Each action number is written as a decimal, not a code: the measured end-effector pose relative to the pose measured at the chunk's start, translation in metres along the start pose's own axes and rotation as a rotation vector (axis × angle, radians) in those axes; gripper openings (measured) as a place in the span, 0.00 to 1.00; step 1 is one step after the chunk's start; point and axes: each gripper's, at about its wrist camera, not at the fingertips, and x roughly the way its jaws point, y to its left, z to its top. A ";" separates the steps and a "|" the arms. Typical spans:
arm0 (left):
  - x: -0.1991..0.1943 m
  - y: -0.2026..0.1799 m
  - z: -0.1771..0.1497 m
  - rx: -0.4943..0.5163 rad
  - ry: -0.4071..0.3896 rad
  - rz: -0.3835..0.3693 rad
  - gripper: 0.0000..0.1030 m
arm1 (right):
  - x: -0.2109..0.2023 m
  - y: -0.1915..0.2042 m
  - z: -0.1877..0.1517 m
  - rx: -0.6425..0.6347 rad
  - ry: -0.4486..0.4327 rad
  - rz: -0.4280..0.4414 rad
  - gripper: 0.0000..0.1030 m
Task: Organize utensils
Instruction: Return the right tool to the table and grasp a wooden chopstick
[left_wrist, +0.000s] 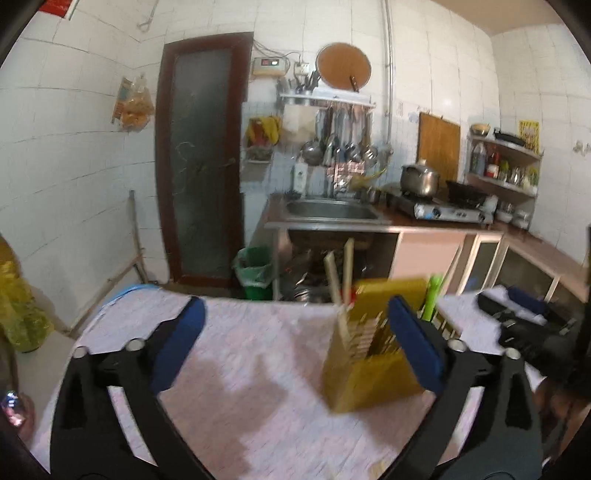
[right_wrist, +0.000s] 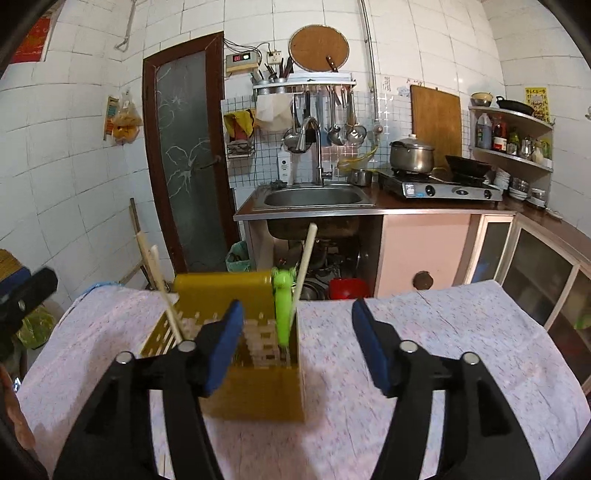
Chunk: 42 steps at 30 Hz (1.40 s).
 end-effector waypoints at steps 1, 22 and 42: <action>-0.005 0.004 -0.008 0.007 0.010 0.007 0.95 | -0.005 0.001 -0.007 0.002 0.008 0.003 0.62; 0.022 0.027 -0.174 0.010 0.450 0.030 0.95 | 0.016 0.054 -0.161 -0.095 0.381 0.044 0.62; 0.030 0.023 -0.183 -0.025 0.534 0.006 0.95 | 0.019 0.066 -0.165 -0.106 0.435 0.074 0.08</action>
